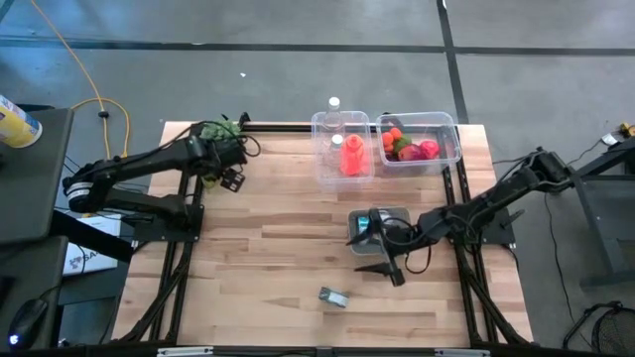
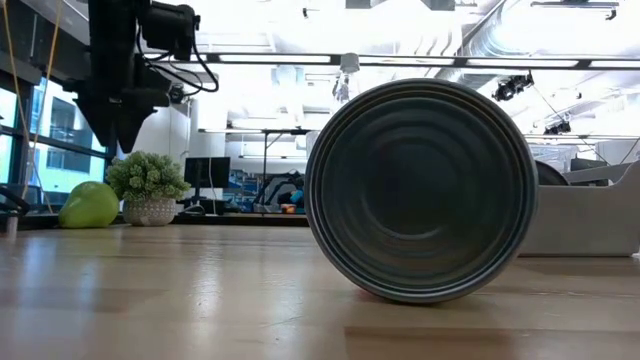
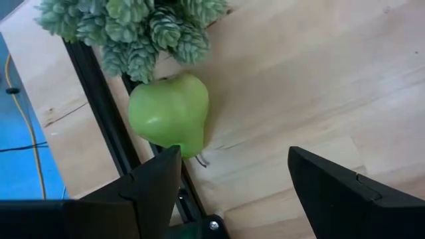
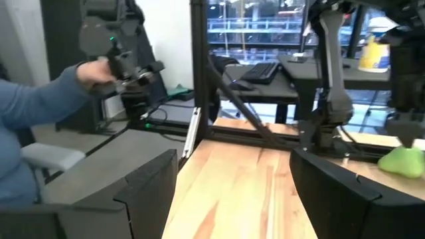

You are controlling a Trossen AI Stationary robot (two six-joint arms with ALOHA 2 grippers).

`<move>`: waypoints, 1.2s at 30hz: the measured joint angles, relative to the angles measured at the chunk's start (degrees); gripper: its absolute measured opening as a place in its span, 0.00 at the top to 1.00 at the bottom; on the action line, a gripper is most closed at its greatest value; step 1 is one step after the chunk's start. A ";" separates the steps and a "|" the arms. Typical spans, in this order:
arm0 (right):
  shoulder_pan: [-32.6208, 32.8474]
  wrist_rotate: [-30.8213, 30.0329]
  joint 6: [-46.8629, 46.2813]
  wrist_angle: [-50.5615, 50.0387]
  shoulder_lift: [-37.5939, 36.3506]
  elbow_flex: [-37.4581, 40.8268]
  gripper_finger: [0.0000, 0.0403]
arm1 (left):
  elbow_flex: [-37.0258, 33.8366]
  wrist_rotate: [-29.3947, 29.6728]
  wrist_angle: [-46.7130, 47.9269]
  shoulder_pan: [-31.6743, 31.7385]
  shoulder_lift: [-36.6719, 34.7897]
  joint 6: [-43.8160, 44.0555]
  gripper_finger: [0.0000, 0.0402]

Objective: Pick & Place Food Item
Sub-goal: Put the pear into the right transparent bin

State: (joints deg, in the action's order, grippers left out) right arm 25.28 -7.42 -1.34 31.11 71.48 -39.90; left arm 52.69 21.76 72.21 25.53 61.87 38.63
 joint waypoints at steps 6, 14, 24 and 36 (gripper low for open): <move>1.35 0.01 0.09 -1.68 0.02 0.00 0.30 | 0.02 -0.26 -0.02 0.43 0.02 0.45 0.34; 1.77 -0.04 0.11 -3.81 0.02 0.00 0.30 | 0.00 -0.24 -0.02 -1.20 0.04 2.41 0.32; 1.77 0.04 0.00 -3.82 0.02 0.00 0.30 | 0.00 2.61 0.26 -1.51 0.04 1.69 0.08; 1.77 0.11 -0.31 -4.39 0.02 0.00 0.31 | 0.00 6.29 1.97 -0.41 0.04 1.04 0.01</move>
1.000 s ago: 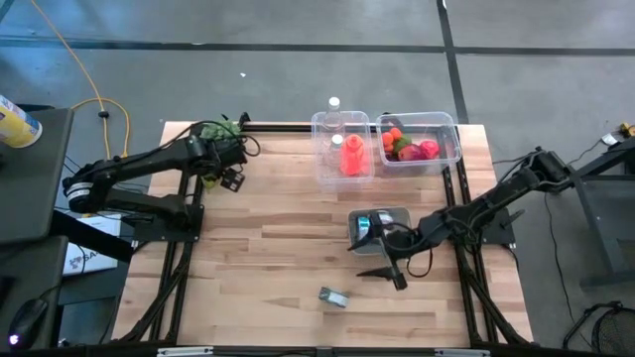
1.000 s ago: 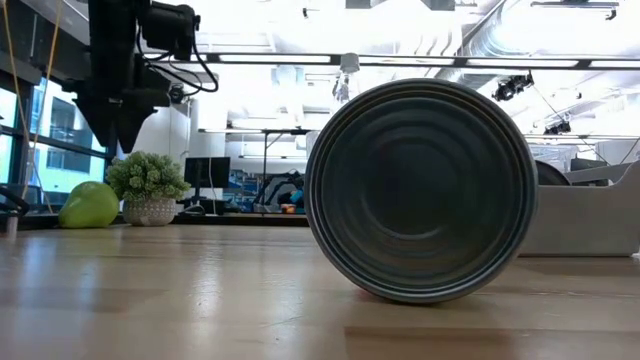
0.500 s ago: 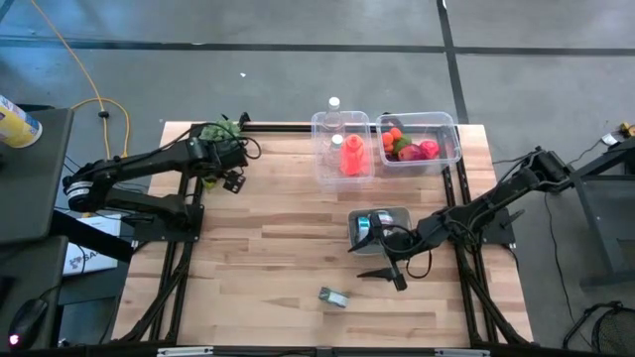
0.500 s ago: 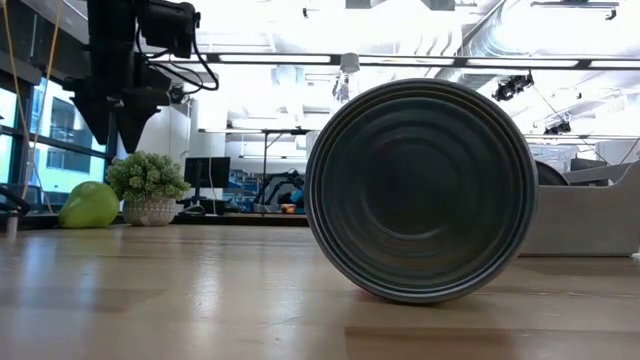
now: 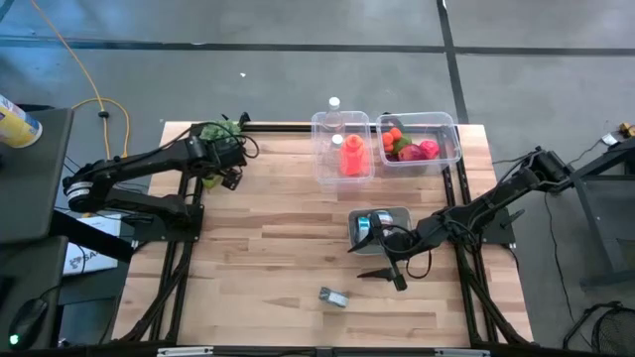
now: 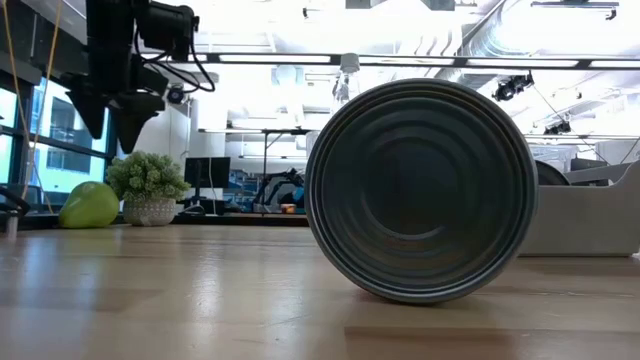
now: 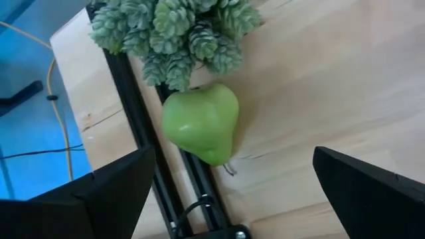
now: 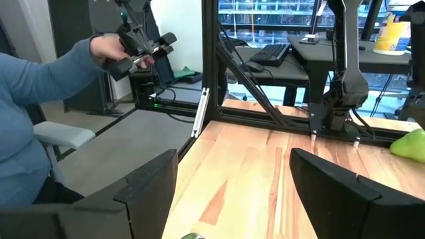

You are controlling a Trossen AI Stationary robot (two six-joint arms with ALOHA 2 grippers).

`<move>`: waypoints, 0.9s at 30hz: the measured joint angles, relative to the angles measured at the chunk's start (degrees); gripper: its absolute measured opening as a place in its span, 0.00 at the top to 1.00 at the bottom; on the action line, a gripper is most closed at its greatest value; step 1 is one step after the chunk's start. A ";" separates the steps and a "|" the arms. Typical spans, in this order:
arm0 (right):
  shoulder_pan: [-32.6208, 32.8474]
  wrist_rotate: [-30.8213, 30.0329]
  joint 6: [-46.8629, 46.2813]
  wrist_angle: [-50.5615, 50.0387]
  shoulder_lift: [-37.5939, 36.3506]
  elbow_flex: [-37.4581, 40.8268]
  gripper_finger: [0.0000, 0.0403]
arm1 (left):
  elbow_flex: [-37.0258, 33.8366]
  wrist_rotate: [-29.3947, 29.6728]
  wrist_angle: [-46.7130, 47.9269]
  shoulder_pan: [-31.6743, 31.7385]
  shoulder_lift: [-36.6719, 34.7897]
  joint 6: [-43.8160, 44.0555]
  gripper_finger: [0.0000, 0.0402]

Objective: Pick & Place Food Item
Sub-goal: Put the pear into the right transparent bin

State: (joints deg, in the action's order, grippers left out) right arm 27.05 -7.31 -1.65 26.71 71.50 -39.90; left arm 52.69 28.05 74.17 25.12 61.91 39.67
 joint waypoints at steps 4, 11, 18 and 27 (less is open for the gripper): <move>0.00 0.02 -0.03 -1.24 0.00 0.00 0.31 | -0.51 0.19 0.87 1.90 0.00 0.16 0.01; 0.00 0.23 -0.30 -2.51 0.00 0.00 0.31 | -3.66 -4.66 0.20 10.75 0.02 -0.87 0.01; 0.00 0.96 -1.74 -2.64 0.00 0.00 0.31 | -8.55 -9.29 -7.32 18.84 0.02 -8.01 0.01; 0.00 1.90 -1.69 -2.64 0.00 0.00 0.31 | -9.11 -11.27 -10.32 25.92 0.10 -9.72 0.01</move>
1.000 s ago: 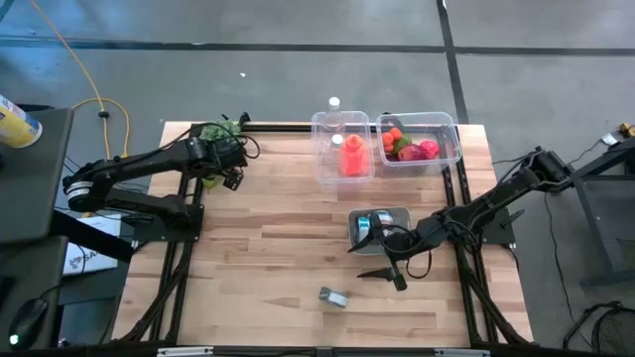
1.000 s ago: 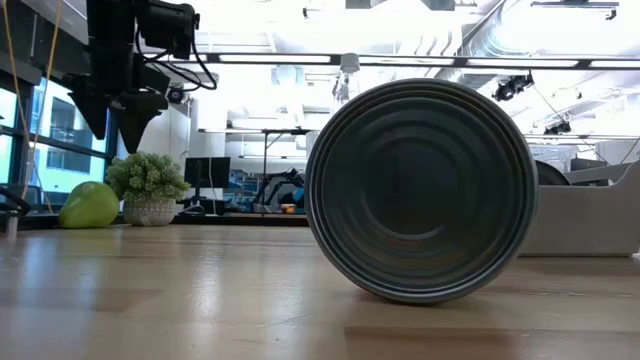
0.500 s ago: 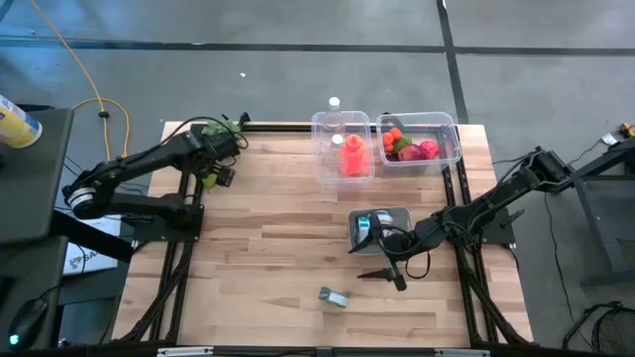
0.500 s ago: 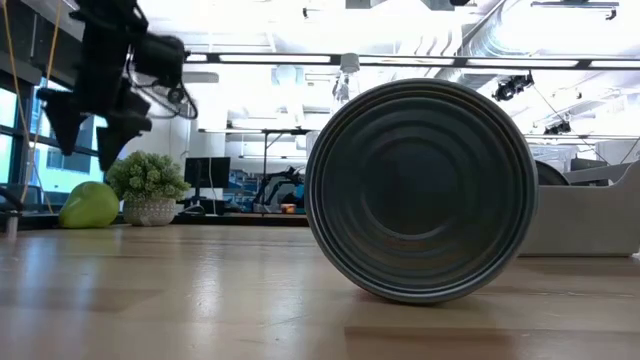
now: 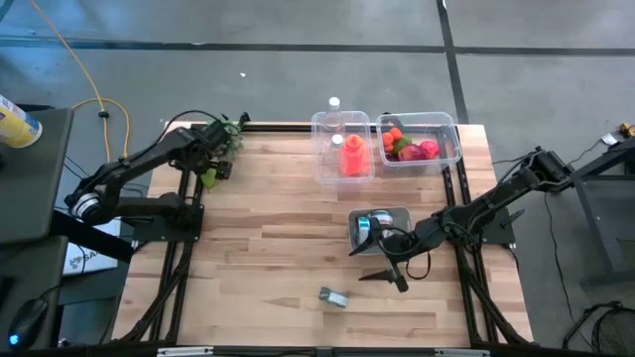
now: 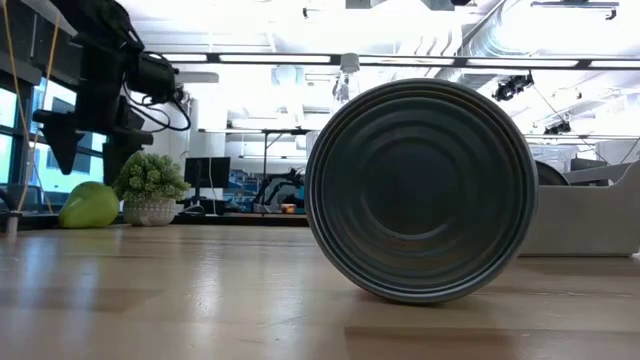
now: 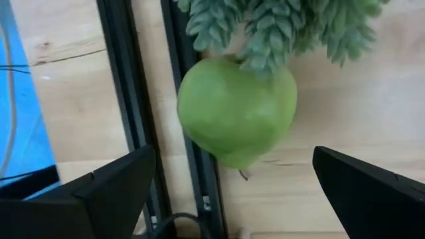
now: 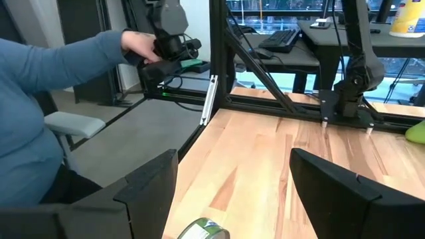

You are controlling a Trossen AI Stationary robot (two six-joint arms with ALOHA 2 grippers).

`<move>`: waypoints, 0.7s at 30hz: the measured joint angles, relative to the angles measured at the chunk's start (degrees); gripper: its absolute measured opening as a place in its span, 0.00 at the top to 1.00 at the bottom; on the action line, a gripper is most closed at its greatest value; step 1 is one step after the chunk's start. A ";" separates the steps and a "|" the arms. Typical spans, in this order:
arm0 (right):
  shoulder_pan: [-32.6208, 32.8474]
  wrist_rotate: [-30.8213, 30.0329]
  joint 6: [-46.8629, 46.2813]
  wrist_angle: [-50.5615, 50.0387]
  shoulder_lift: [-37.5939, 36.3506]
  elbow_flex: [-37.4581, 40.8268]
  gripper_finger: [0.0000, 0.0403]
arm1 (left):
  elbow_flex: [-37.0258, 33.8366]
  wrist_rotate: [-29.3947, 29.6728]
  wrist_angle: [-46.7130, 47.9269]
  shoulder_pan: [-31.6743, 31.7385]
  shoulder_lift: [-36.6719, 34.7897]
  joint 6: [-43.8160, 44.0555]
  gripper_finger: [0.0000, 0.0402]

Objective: Pick & Place Food Item
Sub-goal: Put the pear into the right transparent bin

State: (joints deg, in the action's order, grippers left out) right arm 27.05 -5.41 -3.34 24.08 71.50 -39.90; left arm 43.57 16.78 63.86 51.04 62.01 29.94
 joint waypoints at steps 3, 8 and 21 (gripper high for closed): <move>0.00 0.00 0.09 0.00 0.00 0.00 0.31 | 0.00 -1.91 -1.93 2.02 1.30 -1.78 0.01; 0.00 0.00 0.14 0.00 0.00 0.00 0.31 | 0.00 -3.41 -3.95 3.58 5.35 -3.18 0.01; 0.00 0.04 -0.04 -0.79 0.00 0.00 0.31 | 0.02 -7.02 -6.64 3.65 16.29 -6.78 0.01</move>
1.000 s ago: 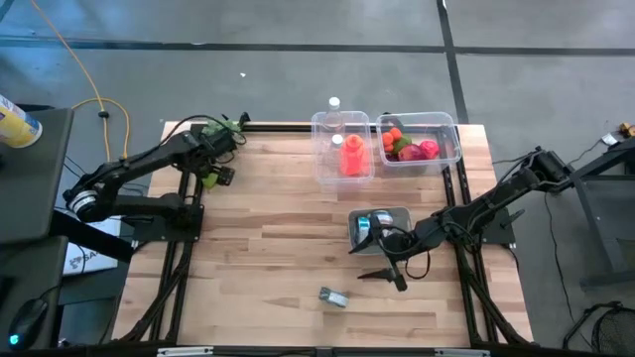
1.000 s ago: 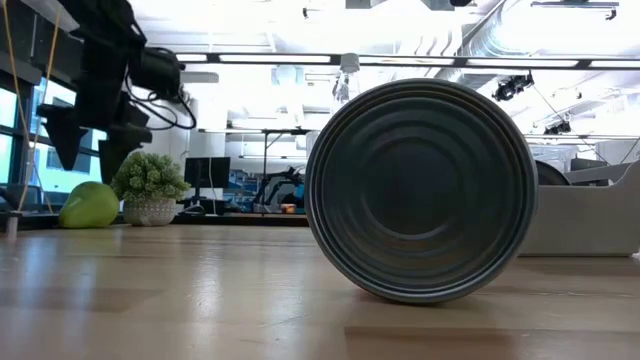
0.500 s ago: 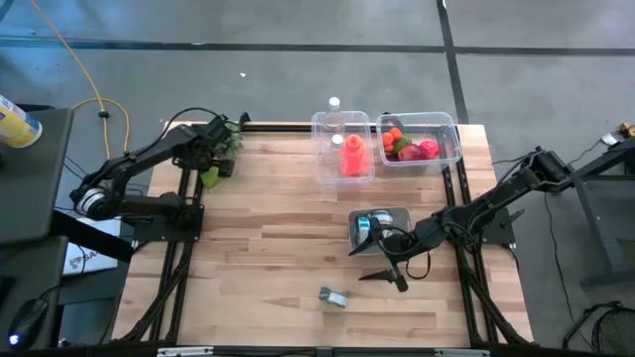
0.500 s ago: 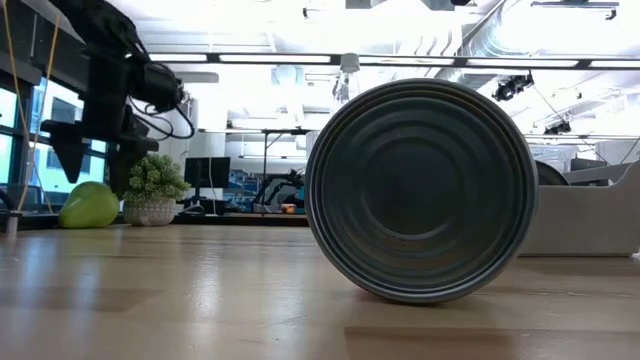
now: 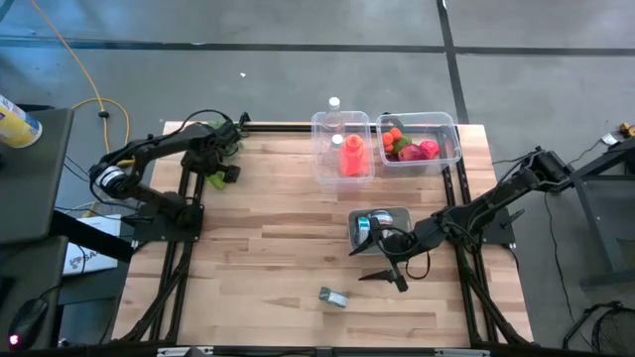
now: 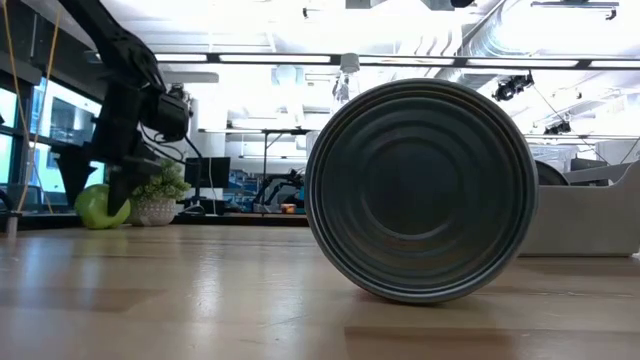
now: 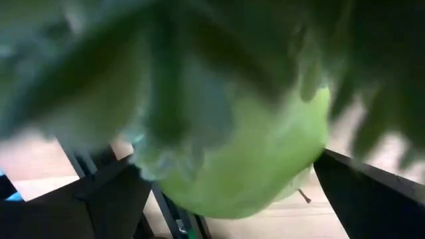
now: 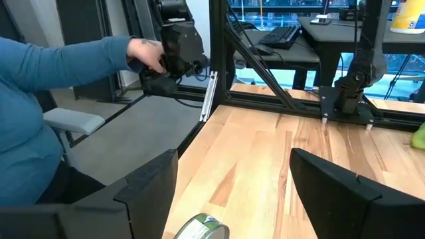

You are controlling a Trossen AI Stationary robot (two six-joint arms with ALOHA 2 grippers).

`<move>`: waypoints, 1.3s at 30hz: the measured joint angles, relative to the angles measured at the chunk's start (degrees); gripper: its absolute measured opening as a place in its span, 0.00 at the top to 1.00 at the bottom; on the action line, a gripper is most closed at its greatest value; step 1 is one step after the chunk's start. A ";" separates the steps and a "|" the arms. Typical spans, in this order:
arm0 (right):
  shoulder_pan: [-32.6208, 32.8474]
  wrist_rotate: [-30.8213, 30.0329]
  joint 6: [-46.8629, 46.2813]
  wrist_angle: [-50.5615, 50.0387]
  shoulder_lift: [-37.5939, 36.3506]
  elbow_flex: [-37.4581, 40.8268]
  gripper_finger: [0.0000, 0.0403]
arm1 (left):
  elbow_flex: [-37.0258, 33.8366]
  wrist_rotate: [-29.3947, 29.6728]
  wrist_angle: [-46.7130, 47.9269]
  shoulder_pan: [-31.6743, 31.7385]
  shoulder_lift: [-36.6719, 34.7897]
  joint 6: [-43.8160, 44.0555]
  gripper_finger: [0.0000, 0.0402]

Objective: Pick & Place Food Item
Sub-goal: Put the pear into the right transparent bin

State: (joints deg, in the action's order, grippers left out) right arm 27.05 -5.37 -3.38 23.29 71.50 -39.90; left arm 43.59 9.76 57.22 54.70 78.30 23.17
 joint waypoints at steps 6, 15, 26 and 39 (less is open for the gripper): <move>0.00 0.00 -0.02 -0.48 0.00 0.00 0.31 | 0.00 -3.51 -0.78 0.02 0.77 -2.51 0.05; 0.00 0.02 -0.02 -0.87 0.00 0.00 0.31 | 0.04 -4.86 -1.83 -0.88 0.77 -3.06 0.17; 0.01 0.00 -0.04 -0.93 0.00 0.00 0.31 | 0.04 -18.87 -3.10 -9.70 0.77 -6.39 0.18; 0.00 -0.02 -1.04 -3.21 0.00 0.00 0.31 | -0.09 -30.37 -23.19 -30.66 0.88 -1.43 0.18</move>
State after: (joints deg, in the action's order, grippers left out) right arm 27.05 -5.39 -4.42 20.08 71.50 -39.90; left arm 43.51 -20.60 34.03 24.04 79.18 21.74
